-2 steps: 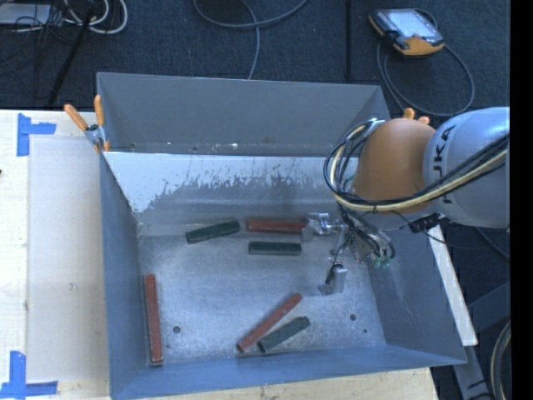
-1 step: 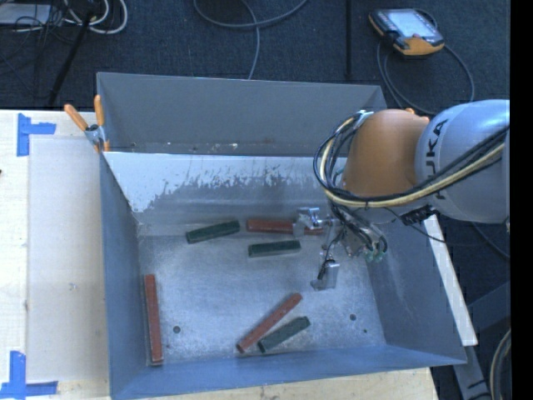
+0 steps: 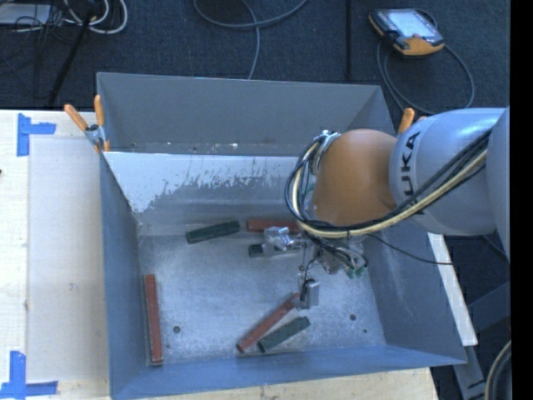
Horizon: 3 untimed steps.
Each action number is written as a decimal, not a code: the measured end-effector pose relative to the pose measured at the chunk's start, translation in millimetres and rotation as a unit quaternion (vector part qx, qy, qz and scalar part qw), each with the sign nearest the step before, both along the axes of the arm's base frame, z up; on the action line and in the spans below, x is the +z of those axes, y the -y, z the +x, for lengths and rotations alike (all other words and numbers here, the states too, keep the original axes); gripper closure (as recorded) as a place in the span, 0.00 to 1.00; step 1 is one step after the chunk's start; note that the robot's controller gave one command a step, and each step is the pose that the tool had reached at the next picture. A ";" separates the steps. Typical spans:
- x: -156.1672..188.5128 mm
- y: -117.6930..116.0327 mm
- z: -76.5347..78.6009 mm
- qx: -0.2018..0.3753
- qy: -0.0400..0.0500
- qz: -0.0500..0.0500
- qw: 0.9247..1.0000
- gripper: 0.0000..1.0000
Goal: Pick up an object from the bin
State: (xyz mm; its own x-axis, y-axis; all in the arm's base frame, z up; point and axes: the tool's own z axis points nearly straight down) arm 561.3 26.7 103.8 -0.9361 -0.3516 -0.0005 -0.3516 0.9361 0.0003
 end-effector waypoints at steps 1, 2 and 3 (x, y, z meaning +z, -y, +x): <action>-33.1 -7.8 -65.0 0.021 -0.002 0.000 1.000 0.00; -33.9 -26.1 -56.4 0.120 0.000 0.000 0.993 1.00; -33.9 -26.1 -56.4 0.121 0.000 0.000 0.993 1.00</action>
Offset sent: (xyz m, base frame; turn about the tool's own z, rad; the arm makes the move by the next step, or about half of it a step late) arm -0.0566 0.0258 -0.0338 -0.2424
